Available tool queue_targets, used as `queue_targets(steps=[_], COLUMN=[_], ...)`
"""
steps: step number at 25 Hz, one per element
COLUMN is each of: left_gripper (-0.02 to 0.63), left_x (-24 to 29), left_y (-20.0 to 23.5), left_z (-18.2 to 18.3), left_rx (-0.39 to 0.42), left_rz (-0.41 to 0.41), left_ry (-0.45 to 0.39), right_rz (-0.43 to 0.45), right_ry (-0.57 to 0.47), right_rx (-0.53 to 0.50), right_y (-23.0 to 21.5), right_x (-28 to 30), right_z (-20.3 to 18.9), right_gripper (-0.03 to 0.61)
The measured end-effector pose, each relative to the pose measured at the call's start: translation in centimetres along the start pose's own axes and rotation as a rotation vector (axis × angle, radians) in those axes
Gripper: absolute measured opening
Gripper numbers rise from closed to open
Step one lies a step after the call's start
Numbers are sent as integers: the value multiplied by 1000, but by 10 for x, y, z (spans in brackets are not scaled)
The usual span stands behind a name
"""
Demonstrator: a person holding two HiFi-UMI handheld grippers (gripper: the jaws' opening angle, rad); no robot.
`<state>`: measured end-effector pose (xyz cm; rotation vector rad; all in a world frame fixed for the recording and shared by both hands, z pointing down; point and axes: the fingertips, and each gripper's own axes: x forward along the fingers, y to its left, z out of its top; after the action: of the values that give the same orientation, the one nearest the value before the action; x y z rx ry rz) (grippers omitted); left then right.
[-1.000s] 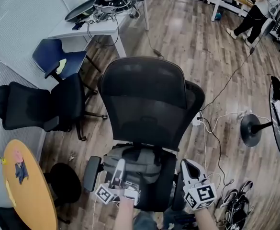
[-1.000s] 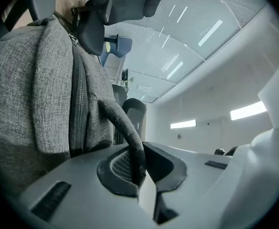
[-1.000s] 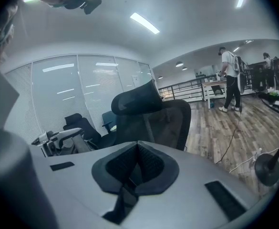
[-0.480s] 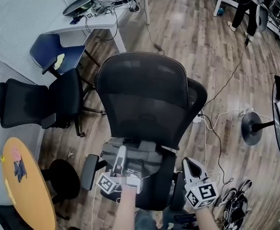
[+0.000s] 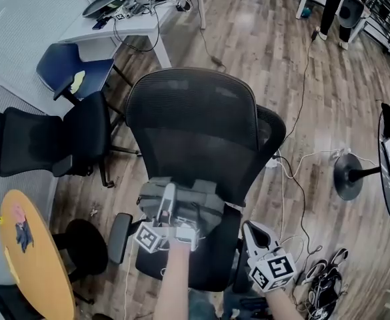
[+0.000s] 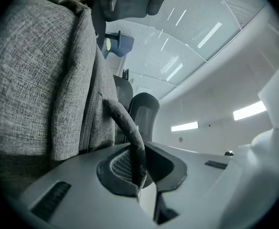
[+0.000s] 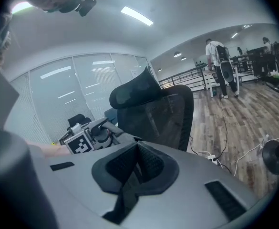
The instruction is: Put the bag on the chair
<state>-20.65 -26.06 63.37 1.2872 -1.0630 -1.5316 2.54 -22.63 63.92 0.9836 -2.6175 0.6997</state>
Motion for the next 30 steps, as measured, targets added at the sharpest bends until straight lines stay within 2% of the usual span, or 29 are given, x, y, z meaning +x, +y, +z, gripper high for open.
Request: queue_targets(steps=[8, 17, 19, 21, 23, 26, 30], left_gripper=[43, 54, 89, 175, 212, 230, 236], left_x=[40, 53, 51, 47, 41, 32, 13], left_y=[31, 39, 37, 31, 28, 30, 27], left_z=[1, 6, 4, 5, 7, 3, -8], left_rx=[-20, 8, 23, 33, 25, 42, 178], left_rz=[68, 68, 53, 17, -6, 28, 152], left_ry=[2, -60, -79, -111, -136, -101, -8], right_rz=[-12, -48, -57, -53, -57, -54, -47], right_ry=[25, 25, 8, -25, -47, -59, -54], right_rx=[29, 36, 76, 157, 228, 242, 184], right_y=[4, -8, -10, -12, -15, -12, -4], right_x=[-8, -5, -3, 1, 5, 10, 11], right_z=[-16, -24, -25, -29, -32, -28, -20], right_gripper=[12, 12, 12, 12, 12, 12, 12])
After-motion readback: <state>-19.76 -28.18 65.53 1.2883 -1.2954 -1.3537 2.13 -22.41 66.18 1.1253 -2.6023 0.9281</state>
